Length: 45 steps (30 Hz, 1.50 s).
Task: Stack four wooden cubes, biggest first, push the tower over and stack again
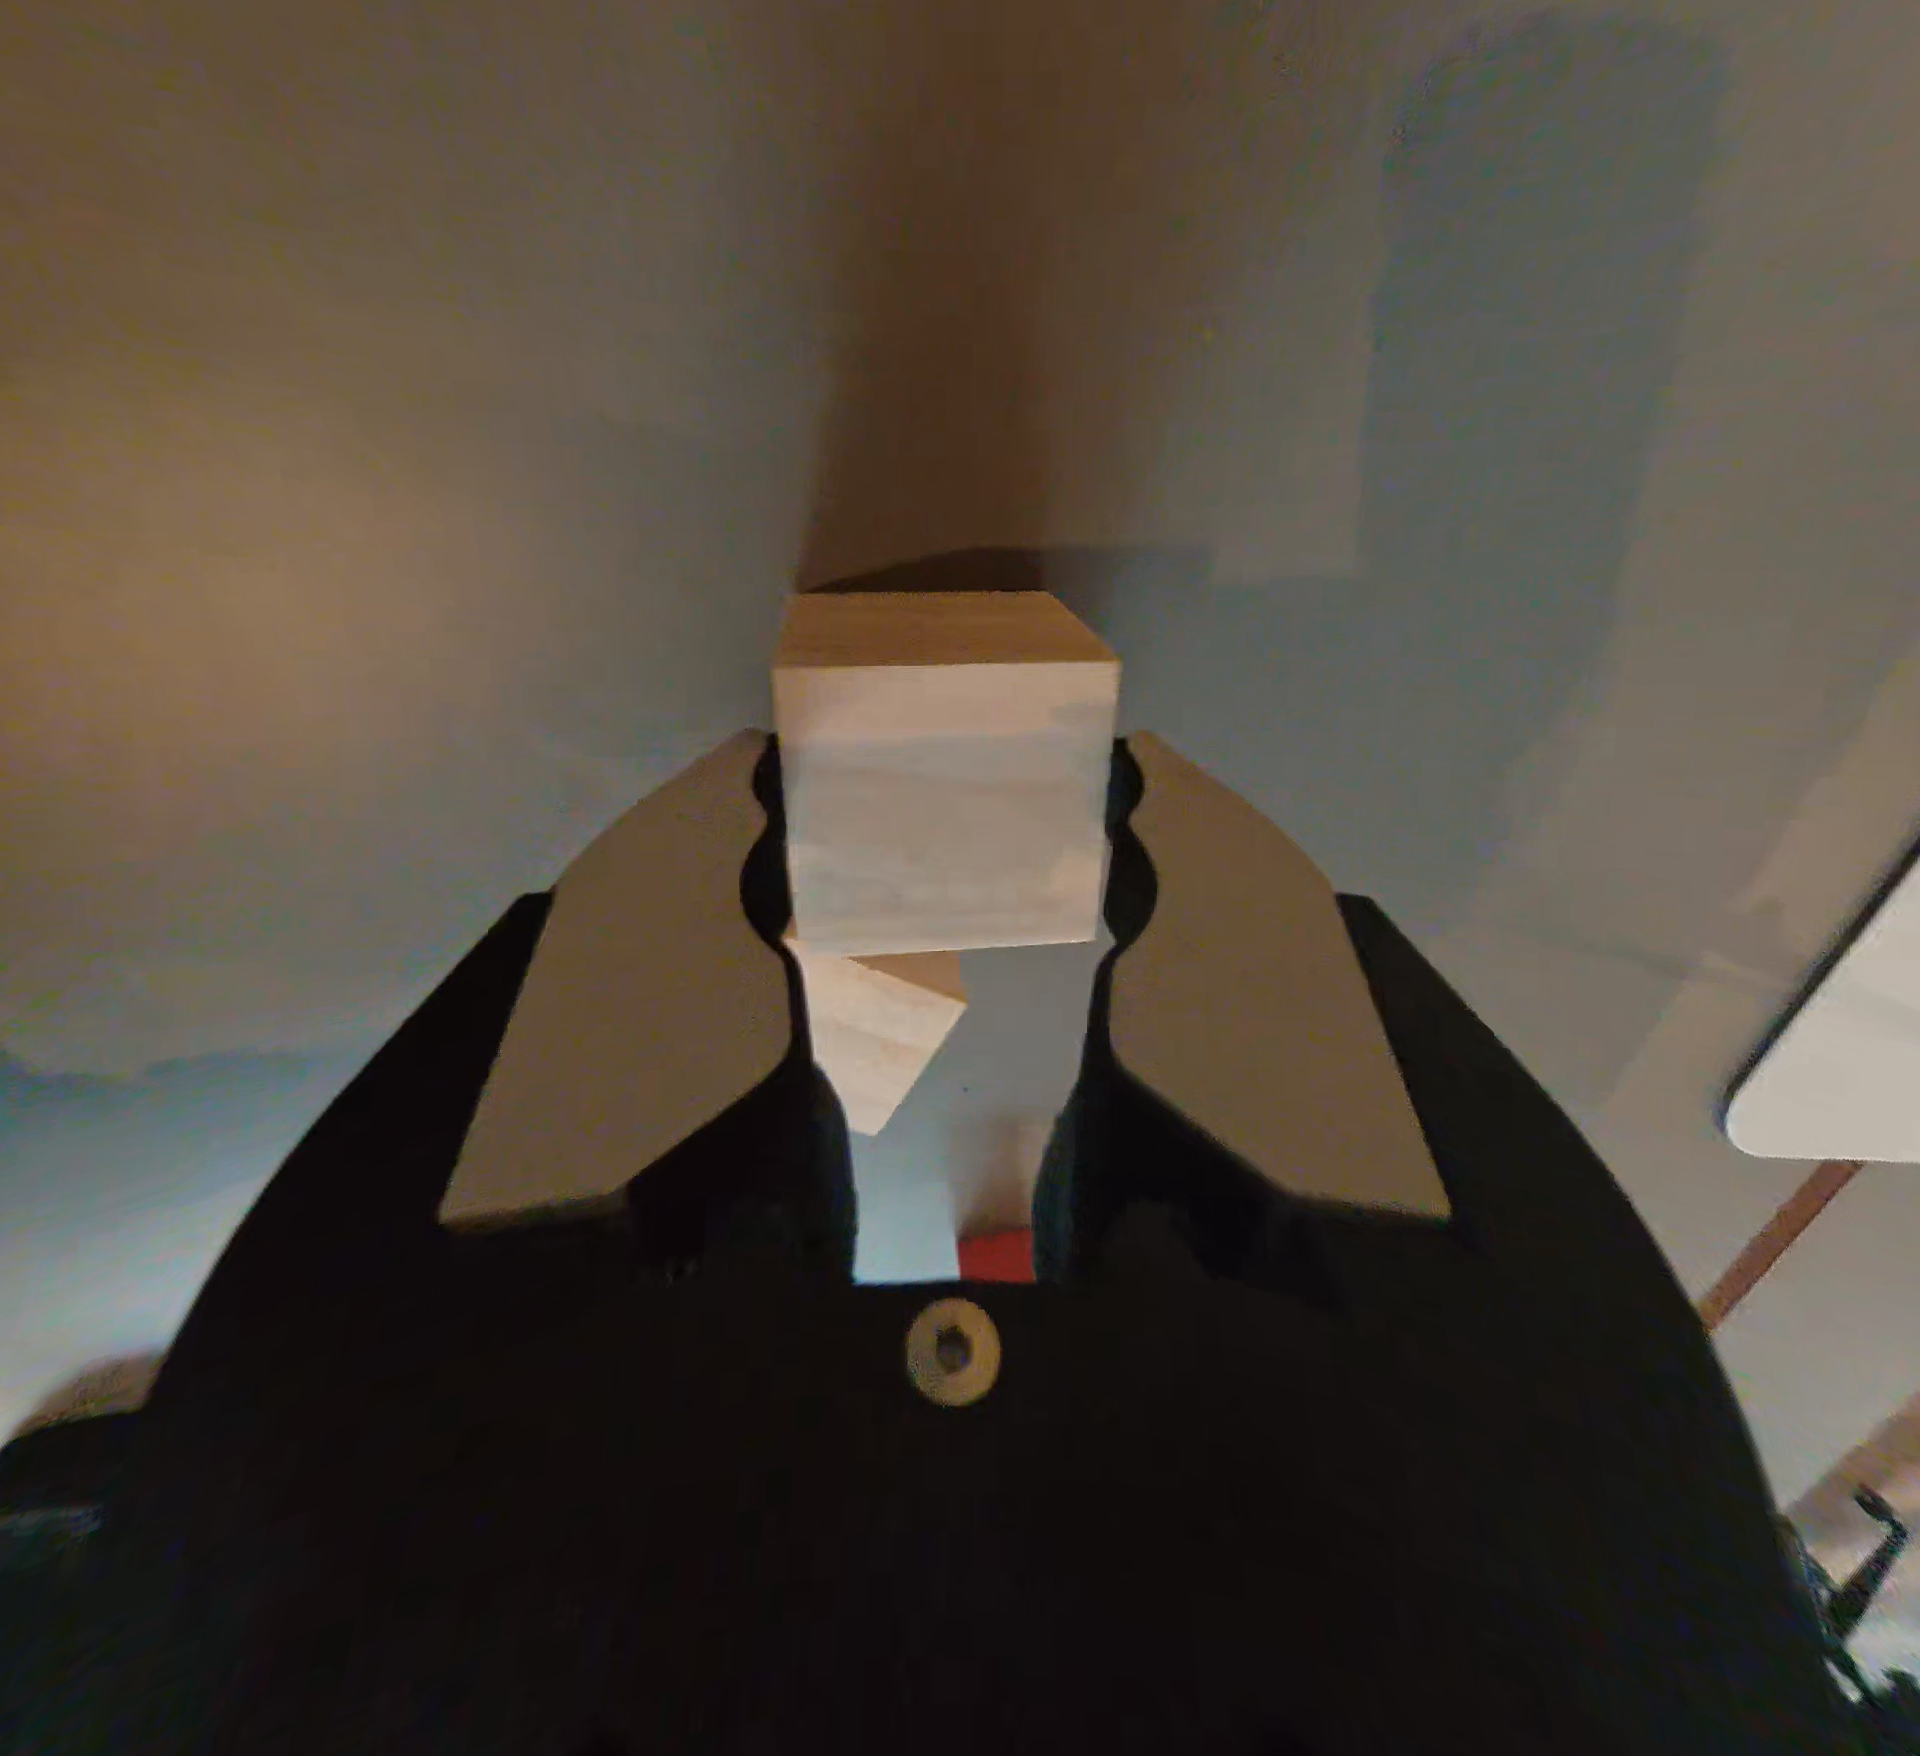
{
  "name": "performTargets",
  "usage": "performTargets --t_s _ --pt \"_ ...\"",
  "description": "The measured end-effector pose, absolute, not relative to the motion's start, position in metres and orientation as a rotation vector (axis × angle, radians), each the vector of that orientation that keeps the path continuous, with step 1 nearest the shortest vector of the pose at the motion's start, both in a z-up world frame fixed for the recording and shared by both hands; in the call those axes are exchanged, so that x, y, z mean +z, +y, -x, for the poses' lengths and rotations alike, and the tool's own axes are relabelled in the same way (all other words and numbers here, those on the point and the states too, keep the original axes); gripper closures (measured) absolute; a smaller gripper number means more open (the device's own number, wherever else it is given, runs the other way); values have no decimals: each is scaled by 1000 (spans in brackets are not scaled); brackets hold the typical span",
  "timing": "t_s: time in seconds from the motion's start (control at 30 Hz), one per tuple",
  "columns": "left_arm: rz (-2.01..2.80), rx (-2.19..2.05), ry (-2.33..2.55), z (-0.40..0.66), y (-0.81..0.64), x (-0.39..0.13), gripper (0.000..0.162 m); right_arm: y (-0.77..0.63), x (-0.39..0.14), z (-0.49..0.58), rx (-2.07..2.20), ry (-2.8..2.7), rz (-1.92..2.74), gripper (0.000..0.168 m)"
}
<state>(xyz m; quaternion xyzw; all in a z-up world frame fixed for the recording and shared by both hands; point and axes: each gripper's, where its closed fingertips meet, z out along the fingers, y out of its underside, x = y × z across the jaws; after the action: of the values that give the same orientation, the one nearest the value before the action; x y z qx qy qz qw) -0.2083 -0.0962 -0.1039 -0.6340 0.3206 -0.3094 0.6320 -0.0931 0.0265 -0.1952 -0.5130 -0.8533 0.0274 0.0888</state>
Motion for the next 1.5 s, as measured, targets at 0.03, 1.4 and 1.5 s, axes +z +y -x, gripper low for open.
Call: performTargets --t_s 0.03,1.4,1.5 --pt "1450 -708 734 208 -96 -104 49 24 -194 91 73 -2546 1542 110" --pt "1458 -706 754 207 -98 -106 50 46 -167 29 104 -2039 2113 103" --pt "1460 -706 756 207 -98 -106 50 42 -183 26 98 -2074 2134 103"
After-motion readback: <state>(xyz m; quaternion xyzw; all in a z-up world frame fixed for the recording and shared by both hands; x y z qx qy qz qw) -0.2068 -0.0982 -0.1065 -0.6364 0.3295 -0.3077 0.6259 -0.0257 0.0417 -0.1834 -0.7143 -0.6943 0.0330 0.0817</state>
